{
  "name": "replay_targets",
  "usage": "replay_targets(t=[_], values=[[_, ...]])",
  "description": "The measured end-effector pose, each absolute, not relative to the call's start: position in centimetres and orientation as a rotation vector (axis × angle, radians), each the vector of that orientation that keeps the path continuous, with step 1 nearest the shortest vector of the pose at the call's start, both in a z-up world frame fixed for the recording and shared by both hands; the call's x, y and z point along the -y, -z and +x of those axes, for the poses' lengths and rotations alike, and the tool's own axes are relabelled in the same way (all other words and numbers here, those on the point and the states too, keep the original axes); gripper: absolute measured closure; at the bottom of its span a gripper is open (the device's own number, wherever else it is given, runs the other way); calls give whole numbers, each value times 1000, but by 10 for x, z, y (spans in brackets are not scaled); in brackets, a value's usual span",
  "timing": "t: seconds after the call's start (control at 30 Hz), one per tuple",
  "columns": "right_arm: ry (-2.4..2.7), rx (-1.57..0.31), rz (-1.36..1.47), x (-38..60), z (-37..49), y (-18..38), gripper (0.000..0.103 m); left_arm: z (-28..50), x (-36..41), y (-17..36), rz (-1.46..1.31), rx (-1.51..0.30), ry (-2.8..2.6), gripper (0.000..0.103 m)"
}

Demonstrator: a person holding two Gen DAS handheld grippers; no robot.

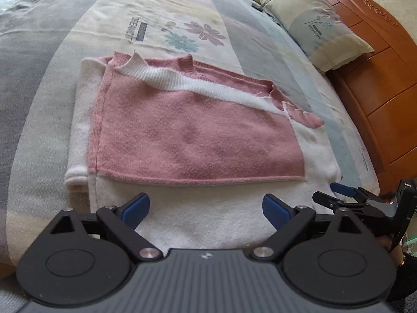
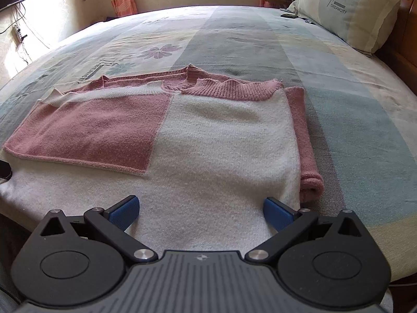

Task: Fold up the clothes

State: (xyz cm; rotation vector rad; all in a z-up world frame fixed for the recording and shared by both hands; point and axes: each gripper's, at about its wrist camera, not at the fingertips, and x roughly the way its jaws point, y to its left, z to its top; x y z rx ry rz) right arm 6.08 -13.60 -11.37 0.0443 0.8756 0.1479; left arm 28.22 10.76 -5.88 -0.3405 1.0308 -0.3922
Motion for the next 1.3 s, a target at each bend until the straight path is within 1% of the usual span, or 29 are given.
replay_targets(t=[0.07, 0.13, 0.23, 0.33, 0.47, 0.5, 0.53, 0.6, 0.67, 0.77, 1.0, 1.13, 1.3], values=[[-152, -871, 74, 138, 64, 107, 0, 290, -108, 43, -323, -962, 409, 9], [-172, -831, 124, 140, 68, 95, 0, 302, -105, 35, -306, -935, 411, 9], [-215, -774, 181, 136, 82, 77, 0, 325, -94, 36, -280, -917, 421, 9], [-251, -757, 173, 122, 102, 68, 0, 341, -86, 52, -304, -944, 432, 9], [-294, -796, 124, 97, 124, 75, 0, 356, -83, 88, -368, -1026, 426, 8], [-298, -819, 116, 92, 129, 80, 0, 354, -85, 89, -377, -1003, 438, 6], [-299, -847, 107, 88, 132, 86, 0, 353, -88, 90, -400, -996, 449, 2], [-270, -902, 102, 84, 135, 101, 0, 351, -95, 92, -446, -981, 471, 2], [-235, -904, 81, 84, 133, 108, 0, 350, -101, 93, -482, -974, 490, 2], [-232, -894, 109, 89, 131, 110, 0, 352, -99, 85, -454, -969, 473, 2], [-226, -903, 134, 90, 131, 102, 0, 345, -116, 46, -403, -861, 455, 2], [-230, -897, 161, 91, 126, 98, 0, 344, -142, 39, -390, -854, 388, 2], [-246, -877, 190, 89, 118, 87, 0, 335, -171, 44, -411, -858, 328, 2]])
